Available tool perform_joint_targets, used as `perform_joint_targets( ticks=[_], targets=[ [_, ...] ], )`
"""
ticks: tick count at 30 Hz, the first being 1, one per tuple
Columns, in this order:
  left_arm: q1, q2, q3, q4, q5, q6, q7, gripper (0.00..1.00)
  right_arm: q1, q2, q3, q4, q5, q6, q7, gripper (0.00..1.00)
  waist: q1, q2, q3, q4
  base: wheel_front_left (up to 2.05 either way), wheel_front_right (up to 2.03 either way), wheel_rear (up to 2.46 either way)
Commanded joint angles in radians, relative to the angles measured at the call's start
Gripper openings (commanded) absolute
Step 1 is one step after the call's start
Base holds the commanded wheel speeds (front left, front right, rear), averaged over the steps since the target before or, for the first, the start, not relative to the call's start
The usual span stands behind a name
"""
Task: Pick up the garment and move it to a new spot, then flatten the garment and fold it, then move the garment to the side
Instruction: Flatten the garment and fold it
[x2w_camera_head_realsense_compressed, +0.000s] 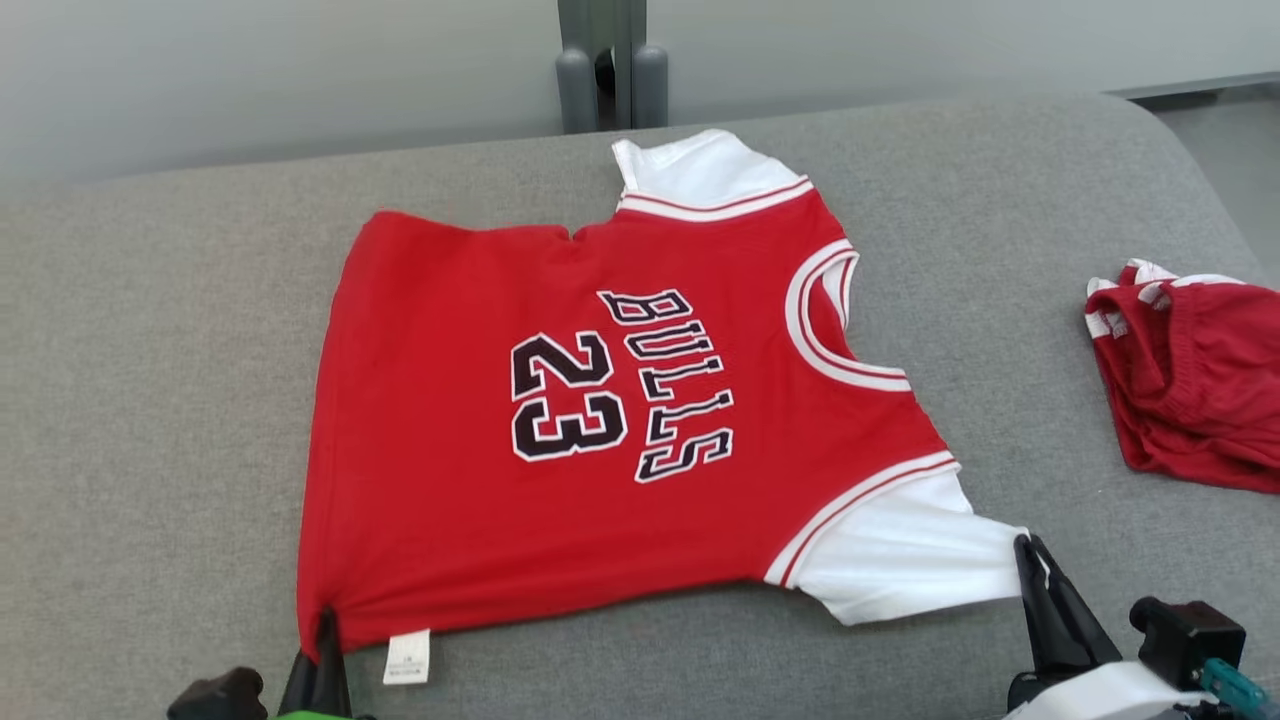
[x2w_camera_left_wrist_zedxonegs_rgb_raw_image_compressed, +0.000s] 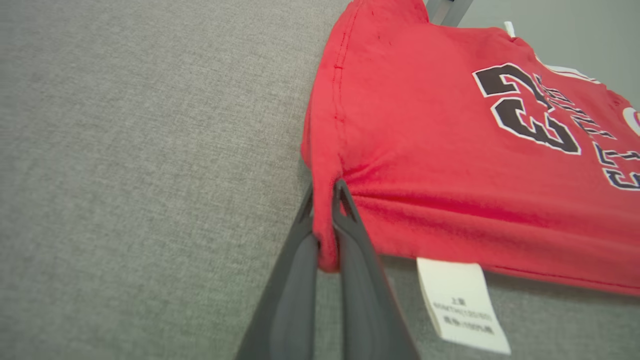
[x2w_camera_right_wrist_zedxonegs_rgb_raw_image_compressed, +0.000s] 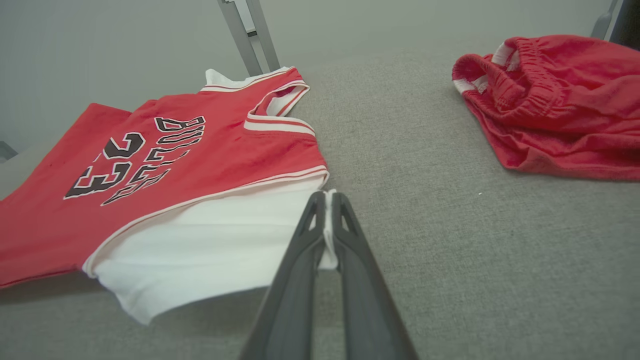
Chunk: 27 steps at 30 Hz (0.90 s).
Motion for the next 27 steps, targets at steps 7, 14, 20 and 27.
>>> perform_joint_targets(
  ticks=[7,14,20,27],
  targets=[
    [0.089,0.01,-0.031,-0.091,0.008,-0.007,0.0,0.0,0.056,-0.017,-0.024,-0.095,-0.006,-0.003,-0.003,0.0,0.0,-0.0001,-0.061,0.017,0.0,0.0,0.0],
    [-0.017,0.009,-0.059,-0.108,0.045,-0.024,0.0,0.0,-0.105,-0.003,-0.033,-0.041,-0.036,-0.002,-0.003,0.0,0.0,-0.0001,-0.015,0.034,0.0,0.0,0.0],
    [-0.153,0.009,-0.093,-0.037,0.037,-0.001,0.0,0.0,-0.265,0.015,-0.047,0.069,-0.074,-0.002,-0.003,0.0,0.0,-0.0001,0.046,0.049,0.0,0.0,0.0],
    [-0.297,0.009,-0.162,0.064,0.024,0.046,0.0,0.0,-0.414,0.029,-0.057,0.19,-0.119,-0.002,-0.003,0.0,0.0,-0.0001,0.118,0.059,0.0,0.0,0.0]
  ],
)
